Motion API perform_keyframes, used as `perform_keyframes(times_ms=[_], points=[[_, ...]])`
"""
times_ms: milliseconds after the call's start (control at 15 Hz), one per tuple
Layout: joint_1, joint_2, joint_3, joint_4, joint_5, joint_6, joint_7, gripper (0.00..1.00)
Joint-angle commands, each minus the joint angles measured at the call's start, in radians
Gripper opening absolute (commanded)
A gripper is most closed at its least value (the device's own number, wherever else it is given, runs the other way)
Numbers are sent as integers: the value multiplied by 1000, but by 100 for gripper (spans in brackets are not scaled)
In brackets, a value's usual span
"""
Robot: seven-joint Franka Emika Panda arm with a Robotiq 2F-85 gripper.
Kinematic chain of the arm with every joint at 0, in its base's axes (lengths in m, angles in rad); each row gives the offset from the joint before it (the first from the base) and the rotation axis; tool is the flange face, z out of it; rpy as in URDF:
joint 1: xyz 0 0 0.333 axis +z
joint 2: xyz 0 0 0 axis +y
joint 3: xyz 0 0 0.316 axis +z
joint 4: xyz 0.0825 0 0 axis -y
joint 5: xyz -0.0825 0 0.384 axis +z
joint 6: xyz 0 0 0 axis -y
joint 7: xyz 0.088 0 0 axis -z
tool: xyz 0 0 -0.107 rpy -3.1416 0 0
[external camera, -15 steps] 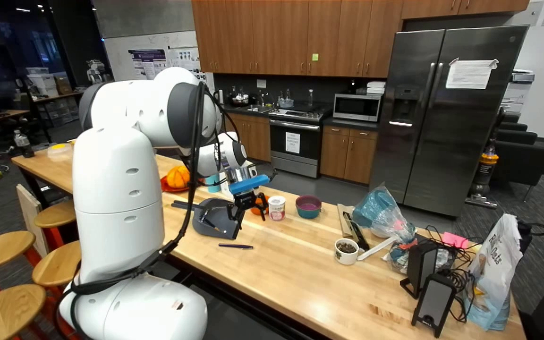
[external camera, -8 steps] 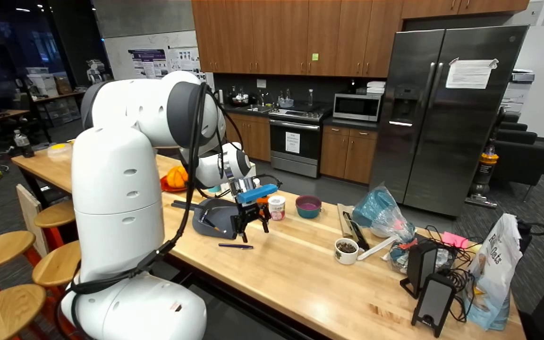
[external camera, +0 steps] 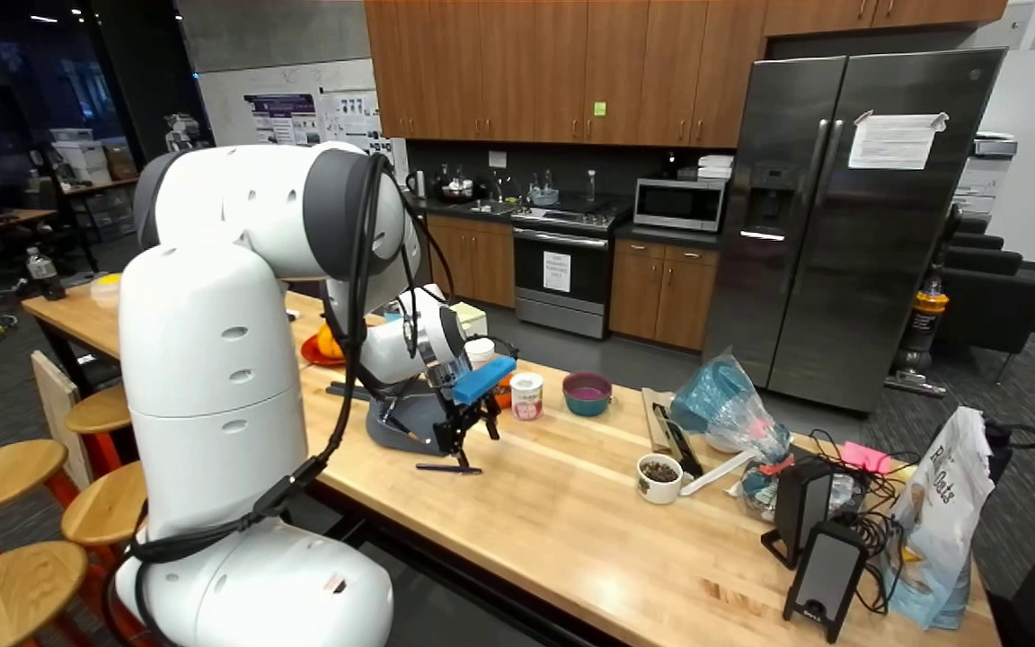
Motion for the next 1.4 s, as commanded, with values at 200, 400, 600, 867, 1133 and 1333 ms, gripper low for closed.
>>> perform_keyframes(times_ms=[200, 400, 600, 867, 1133, 1333], points=[[2, -23, 3, -13, 110, 50, 10, 100], [2, -26, 3, -14, 112, 50, 16, 100], [2, -20, 10, -18, 70, 130, -89, 100], [5, -21, 21, -58, 50, 237, -213, 100], [-18, -32, 24, -130, 128, 325, -351, 100], [-36, -38, 15, -171, 162, 358, -431, 100]])
